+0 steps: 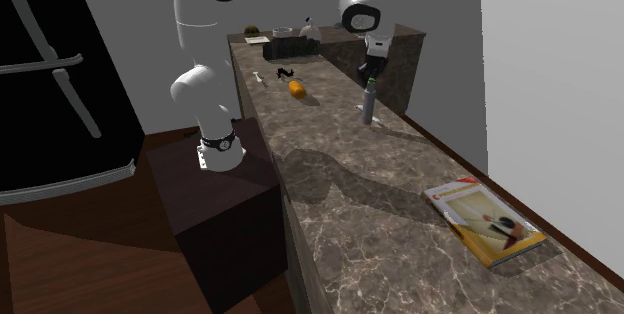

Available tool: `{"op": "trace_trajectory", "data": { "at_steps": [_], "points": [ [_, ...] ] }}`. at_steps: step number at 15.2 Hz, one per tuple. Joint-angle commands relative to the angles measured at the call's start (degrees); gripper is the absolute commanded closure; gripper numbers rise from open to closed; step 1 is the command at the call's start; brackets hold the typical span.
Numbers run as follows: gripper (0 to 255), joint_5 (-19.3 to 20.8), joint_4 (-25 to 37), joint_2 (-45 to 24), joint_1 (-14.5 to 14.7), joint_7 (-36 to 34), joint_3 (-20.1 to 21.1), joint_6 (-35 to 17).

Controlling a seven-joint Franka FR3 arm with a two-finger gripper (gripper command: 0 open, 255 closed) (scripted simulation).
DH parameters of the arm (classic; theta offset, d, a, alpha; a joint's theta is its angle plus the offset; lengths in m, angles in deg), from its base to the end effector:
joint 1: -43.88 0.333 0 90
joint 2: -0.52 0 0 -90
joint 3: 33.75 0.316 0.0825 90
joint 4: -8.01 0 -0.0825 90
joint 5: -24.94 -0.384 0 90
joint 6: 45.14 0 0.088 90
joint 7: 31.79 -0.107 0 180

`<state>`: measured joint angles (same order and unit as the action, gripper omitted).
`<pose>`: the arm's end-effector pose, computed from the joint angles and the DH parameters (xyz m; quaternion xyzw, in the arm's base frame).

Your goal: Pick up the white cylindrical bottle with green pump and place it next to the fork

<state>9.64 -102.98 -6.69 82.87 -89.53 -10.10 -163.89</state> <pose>0.2639 0.5253 0.4296 -0.9895 0.0222 0.1192 0.0782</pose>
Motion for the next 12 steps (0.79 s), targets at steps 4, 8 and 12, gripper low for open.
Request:
{"op": "trace_trajectory", "data": {
  "at_steps": [4, 8, 12],
  "points": [
    [255, 0.1, -0.3, -0.6, 0.0, 0.2, 0.0, -0.9],
    [255, 0.1, -0.3, -0.6, 0.0, 0.2, 0.0, -0.9],
    [0, 0.1, -0.3, -0.6, 0.0, 0.2, 0.0, -0.9]
  ]
}}
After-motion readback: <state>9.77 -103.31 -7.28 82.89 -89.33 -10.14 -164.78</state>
